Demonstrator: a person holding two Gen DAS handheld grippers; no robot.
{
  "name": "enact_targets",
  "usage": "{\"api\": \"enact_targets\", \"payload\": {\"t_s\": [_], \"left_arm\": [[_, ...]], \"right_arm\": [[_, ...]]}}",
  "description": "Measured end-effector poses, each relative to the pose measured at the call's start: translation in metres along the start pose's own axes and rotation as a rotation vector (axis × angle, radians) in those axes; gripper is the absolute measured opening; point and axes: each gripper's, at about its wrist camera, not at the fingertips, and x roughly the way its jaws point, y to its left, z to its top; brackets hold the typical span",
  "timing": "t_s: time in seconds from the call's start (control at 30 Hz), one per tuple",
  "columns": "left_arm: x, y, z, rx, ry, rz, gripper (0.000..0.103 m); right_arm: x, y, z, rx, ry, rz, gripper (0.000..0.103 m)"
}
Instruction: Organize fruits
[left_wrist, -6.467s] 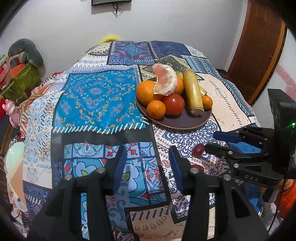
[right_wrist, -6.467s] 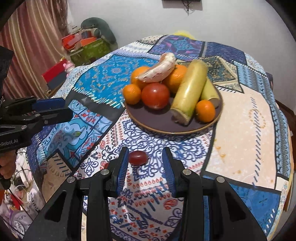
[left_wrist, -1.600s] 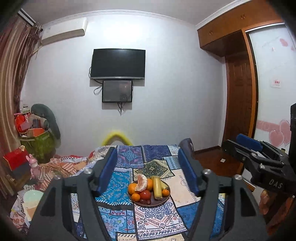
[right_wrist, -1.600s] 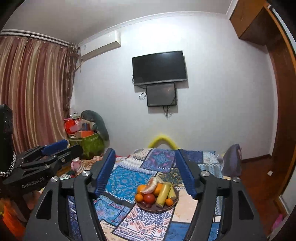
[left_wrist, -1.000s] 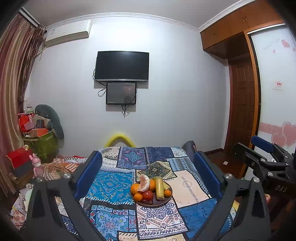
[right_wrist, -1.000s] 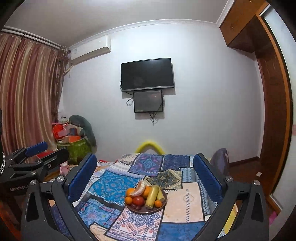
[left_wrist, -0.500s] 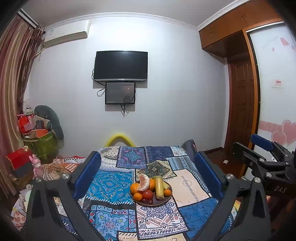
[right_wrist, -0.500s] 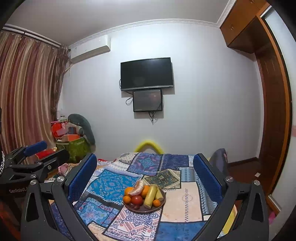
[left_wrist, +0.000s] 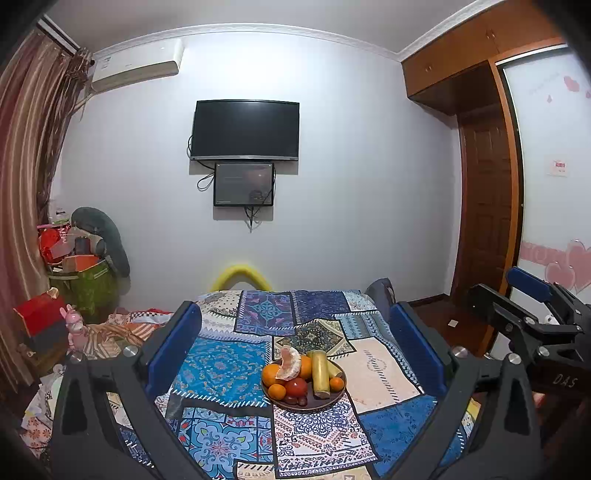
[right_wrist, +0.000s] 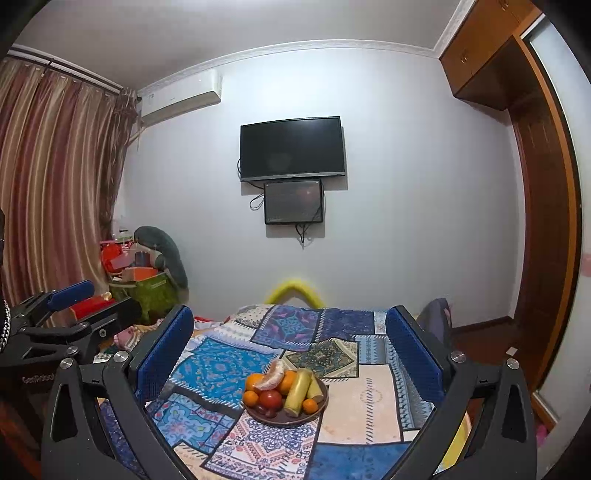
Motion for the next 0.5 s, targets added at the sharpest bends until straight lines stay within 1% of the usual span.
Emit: {"api": "enact_targets", "payload": {"t_s": [0.5], "left_arm": [[0.0010, -0.0035, -0.0016, 0.009, -0.007, 0.004, 0.103]], "right_arm": [[-0.0023, -0.0016, 0.0030, -0.003, -0.004, -0.008, 0.103]]}}
